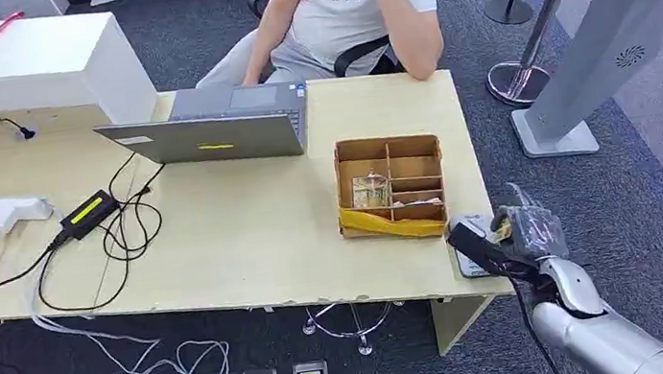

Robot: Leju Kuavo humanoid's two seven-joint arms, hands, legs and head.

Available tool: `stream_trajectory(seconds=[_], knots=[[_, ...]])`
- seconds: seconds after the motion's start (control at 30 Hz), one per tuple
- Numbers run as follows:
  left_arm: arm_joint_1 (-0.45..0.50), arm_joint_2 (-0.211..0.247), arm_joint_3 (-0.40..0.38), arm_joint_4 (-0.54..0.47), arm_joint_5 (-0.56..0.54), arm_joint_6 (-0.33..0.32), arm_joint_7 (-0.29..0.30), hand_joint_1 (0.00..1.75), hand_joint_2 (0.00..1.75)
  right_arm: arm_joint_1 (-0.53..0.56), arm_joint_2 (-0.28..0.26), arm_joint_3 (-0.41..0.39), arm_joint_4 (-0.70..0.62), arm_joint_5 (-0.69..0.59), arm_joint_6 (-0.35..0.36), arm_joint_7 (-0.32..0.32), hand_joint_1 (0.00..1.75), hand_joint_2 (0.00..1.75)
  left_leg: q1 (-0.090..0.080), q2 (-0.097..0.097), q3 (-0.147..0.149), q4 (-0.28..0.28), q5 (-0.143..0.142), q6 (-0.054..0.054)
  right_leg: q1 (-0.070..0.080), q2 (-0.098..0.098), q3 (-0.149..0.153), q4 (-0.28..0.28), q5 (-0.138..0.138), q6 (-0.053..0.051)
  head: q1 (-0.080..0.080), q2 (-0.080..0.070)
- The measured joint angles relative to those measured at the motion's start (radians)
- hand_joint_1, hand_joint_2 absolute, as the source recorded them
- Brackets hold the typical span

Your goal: Pass the card to the sensor for recognition and then transmit it.

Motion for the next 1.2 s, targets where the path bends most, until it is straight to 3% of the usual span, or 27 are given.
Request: stream_trajectory(seconds=[0.23,0.63,0.9,1.2], knots=[[0.000,0.000,-0.003,0.000,-0.002,-0.001,0.008,0.00,0.00,0.014,0.007,-0.027,0.007,-0.039,-0.002,-0.036,1.75,1.75,0.000,0.002,0.002,0.000,0.000,0.000,0.000,0.001,0.001,0.000,0.001,0.000,0.000,0.000],[-0.001,0.000,-0.003,-0.008,-0.006,-0.001,0.010,0.00,0.00,0.021,0.040,-0.071,-0.037,-0.281,0.063,-0.090,1.75,1.75,0.000,0.002,0.002,0.000,0.000,0.000,0.000,0.001,0.002,0.000,0.001,0.000,-0.001,0.000],[-0.001,0.000,-0.005,-0.008,-0.021,-0.003,0.010,0.00,0.00,0.017,0.054,-0.069,-0.229,-0.313,0.067,-0.047,1.75,1.75,0.000,0.002,0.000,0.000,0.000,0.000,0.000,0.001,0.000,0.000,0.001,0.000,0.000,0.000],[-0.001,0.000,-0.009,-0.008,-0.030,-0.003,0.010,0.00,0.00,-0.076,0.056,-0.068,-0.398,-0.245,0.065,0.012,1.75,1.75,0.000,0.002,-0.001,0.000,0.000,0.000,0.000,0.001,-0.001,0.000,0.001,0.000,0.000,0.000]])
